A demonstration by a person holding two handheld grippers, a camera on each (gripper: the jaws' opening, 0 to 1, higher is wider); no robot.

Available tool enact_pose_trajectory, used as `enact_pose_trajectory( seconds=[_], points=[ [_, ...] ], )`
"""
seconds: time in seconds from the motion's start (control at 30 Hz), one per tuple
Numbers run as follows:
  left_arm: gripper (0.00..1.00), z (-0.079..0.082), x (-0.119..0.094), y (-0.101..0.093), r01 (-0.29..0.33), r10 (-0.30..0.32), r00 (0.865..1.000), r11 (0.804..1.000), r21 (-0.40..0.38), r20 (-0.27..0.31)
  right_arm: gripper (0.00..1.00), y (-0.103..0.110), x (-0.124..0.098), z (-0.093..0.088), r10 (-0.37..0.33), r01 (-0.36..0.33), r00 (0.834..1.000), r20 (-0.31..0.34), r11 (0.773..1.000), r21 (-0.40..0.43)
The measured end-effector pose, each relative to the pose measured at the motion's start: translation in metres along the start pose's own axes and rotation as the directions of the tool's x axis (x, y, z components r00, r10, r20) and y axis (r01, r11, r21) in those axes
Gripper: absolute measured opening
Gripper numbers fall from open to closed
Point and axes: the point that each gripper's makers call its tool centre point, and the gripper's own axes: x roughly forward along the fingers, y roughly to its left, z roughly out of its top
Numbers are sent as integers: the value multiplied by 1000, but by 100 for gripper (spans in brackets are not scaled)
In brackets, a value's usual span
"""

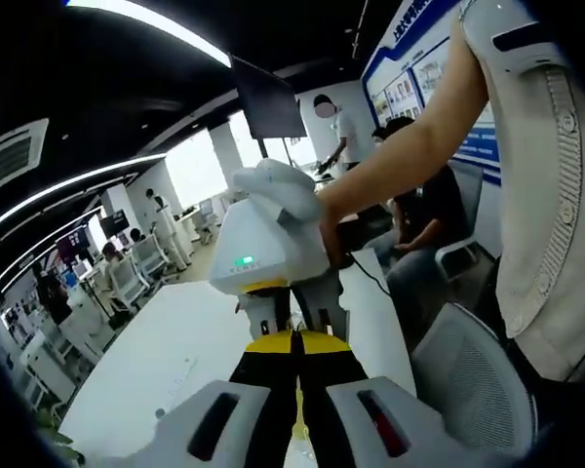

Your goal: Compare the silicone blocks by pressing each to a similar depth, holding the contact briefly, and releasing to observe deformation and rebound differences across the visible hardness samples.

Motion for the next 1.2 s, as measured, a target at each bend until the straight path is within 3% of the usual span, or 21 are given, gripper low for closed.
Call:
enact_pose_trajectory(
  seconds=[0.3,0.43,0.6,0.73,0.77,1.0,1.2],
  points=[
    [0,0,-2,-1,-43,43,999,999,2,-20,8,-3,3,3,-4,4,1000,3,1000,-5],
    [0,3,-5,0,-68,68,997,998,10,-26,9,-10,2,10,-38,39,999,24,998,-48],
    [0,9,-11,4,-93,93,996,996,5,-18,10,-12,-1,21,-48,50,997,60,998,-37],
    [0,15,-13,6,-107,107,994,994,3,-5,11,-24,-6,35,-141,154,982,128,984,-94],
    [0,16,-14,6,-108,108,994,994,3,-1,11,-18,-6,34,-119,129,985,121,988,-81],
    [0,21,-15,9,-110,110,994,994,-1,18,13,-18,-8,40,-116,126,979,168,991,-53],
    [0,21,-12,7,-105,105,994,995,2,14,15,-21,-8,39,-133,148,976,171,986,-80]
  ],
)
